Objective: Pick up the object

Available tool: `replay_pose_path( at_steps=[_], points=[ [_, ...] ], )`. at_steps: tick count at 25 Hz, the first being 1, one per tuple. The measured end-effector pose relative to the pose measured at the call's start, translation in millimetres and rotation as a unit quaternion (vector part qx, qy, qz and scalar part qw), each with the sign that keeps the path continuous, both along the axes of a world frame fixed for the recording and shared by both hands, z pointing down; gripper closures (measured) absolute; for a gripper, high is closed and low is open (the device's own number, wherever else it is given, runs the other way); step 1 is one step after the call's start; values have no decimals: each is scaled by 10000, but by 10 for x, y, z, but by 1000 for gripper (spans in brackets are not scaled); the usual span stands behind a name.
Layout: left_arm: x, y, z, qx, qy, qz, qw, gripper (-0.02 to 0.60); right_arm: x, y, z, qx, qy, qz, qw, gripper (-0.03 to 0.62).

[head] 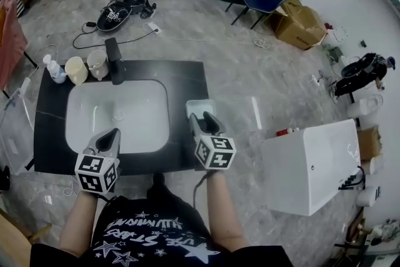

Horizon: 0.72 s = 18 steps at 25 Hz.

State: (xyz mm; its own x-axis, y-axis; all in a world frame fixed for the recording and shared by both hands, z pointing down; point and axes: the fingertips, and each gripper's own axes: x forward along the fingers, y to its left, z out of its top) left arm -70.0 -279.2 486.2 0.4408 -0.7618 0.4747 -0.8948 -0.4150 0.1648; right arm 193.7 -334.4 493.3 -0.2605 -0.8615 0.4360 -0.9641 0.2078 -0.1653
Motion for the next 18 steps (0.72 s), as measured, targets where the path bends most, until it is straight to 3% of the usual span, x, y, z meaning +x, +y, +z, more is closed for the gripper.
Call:
replay_pose_path(
  at_steps=[9,18],
  points=[
    [654,-528,84,-74,-15,55,10000,574,754,-477,260,-272,269,155,9991,404],
    [921,-749,306,-323,-58,60,9994,574,990,-722,672,-698,259,68,9972,404]
  ],
)
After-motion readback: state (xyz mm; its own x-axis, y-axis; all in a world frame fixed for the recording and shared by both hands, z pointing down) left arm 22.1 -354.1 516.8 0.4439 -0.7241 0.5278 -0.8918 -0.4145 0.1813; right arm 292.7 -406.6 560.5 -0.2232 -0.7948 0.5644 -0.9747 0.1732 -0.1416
